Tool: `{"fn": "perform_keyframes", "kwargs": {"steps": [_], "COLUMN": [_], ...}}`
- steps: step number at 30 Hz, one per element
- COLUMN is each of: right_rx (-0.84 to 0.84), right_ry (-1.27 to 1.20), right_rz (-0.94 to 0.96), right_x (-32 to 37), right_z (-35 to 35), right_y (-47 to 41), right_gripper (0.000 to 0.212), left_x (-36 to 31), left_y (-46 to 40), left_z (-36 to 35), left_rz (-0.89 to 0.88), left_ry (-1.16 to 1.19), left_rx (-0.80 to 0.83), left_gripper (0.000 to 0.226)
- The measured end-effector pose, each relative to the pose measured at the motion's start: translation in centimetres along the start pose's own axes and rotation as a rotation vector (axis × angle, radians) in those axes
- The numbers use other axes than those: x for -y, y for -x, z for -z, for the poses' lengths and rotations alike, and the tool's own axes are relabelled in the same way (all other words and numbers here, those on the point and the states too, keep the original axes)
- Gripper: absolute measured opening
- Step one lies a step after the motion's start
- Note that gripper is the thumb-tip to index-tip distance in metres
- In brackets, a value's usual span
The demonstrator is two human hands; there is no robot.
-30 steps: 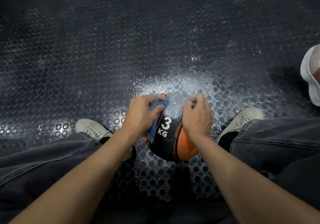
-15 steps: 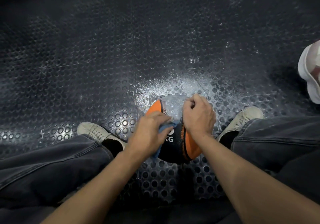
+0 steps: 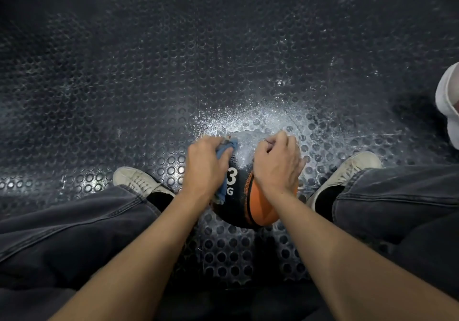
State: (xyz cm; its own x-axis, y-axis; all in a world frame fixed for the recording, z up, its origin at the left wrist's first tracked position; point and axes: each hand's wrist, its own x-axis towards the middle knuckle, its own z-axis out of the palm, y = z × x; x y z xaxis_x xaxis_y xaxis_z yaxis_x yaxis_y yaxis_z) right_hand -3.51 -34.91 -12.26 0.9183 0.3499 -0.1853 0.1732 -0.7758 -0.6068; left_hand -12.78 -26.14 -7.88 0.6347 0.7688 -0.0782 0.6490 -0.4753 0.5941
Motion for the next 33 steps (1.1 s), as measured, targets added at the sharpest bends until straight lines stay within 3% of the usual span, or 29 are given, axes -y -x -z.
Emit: {"fn": "perform_keyframes", "kwargs": {"steps": [5, 8, 10, 15, 19, 24, 28, 30, 33], "right_rx": [0.008, 0.007, -0.019, 0.007, -0.005, 0.002, 0.01, 0.015, 0.042], "right_ry": [-0.005, -0.014, -0.007, -0.009, 0.017, 0.027, 0.017, 0.016, -0.006], "right_rz": [-0.029, -0.037, -0.059, -0.035, -0.054, -0.072, -0.082, -0.089, -0.053], "right_x": [-0.5, -0.1, 0.2, -0.7, 0.3, -0.1, 0.5, 0.5, -0.2], "right_z": [0.1, -0.1, -0.3, 0.1, -0.2, -0.1, -0.3, -0.2, 0.3], "right_y": [-0.2, -0.1, 0.0, -0.3, 0.0, -0.2, -0.3, -0.4, -0.7], "right_gripper": [0.009, 0.011, 0.014, 0.012, 0.012, 0.013, 0.013, 0.015, 0.012], "left_x": [-0.5, -0.1, -0.1, 0.1, 0.4, -0.1, 0.5, 0.7, 1.0], "left_y": [3.0, 0.0, 0.1, 2.7, 0.0, 3.1, 0.1, 1.1, 3.8], "left_z": [0.8, 0.5, 0.2, 0.7, 0.2, 0.8, 0.6, 0.2, -0.2], "left_rz": [-0.244, -0.034, 0.016, -0.291, -0.015, -0.273, 0.016, -0.077, -0.386], "left_ry": [0.008, 0.022, 0.021, -0.022, 0.024, 0.014, 0.055, 0.035, 0.045], "left_rx": [0.153, 0.022, -0.012, 0.162, -0.004, 0.147, -0.009, 0.016, 0.165], "left_gripper": [0.011, 0.01, 0.01, 0.011, 0.012, 0.006, 0.008, 0.011, 0.017]}}
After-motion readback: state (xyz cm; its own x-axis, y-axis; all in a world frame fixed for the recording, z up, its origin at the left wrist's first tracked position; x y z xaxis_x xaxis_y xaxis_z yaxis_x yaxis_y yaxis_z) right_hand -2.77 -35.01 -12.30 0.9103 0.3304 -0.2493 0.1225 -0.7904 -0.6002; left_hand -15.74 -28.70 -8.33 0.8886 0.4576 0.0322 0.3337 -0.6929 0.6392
